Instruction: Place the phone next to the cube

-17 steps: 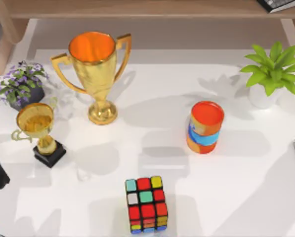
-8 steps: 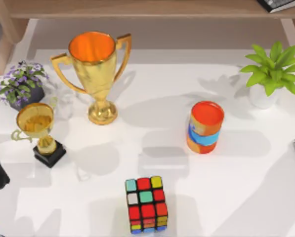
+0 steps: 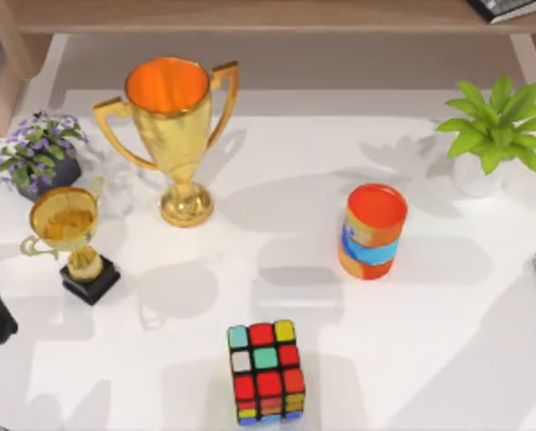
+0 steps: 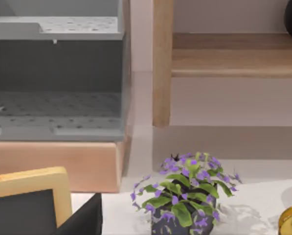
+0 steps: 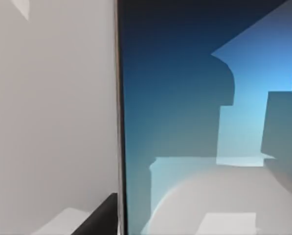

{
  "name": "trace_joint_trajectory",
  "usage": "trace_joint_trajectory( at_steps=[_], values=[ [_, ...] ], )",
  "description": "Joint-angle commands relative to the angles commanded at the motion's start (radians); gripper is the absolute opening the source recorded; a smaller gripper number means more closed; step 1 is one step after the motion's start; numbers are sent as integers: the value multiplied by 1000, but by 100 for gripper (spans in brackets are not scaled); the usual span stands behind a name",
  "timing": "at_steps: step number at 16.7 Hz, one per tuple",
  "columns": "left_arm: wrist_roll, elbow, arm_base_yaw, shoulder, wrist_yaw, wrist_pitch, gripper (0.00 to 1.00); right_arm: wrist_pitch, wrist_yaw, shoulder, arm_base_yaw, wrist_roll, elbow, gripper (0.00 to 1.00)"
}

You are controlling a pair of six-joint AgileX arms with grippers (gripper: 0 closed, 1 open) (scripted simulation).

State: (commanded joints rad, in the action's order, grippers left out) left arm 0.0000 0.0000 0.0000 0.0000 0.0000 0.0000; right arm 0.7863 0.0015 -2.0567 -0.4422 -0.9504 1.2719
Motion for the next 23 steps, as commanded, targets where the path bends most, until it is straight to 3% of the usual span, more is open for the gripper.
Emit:
trace_joint_trajectory(
  at_steps=[15,23],
  values=[
    [0,0,0,0,0,0,100,97,-9,85,15,29,58,0],
    [0,0,0,0,0,0,100,104,-11,255,221,318,103,0]
  ],
)
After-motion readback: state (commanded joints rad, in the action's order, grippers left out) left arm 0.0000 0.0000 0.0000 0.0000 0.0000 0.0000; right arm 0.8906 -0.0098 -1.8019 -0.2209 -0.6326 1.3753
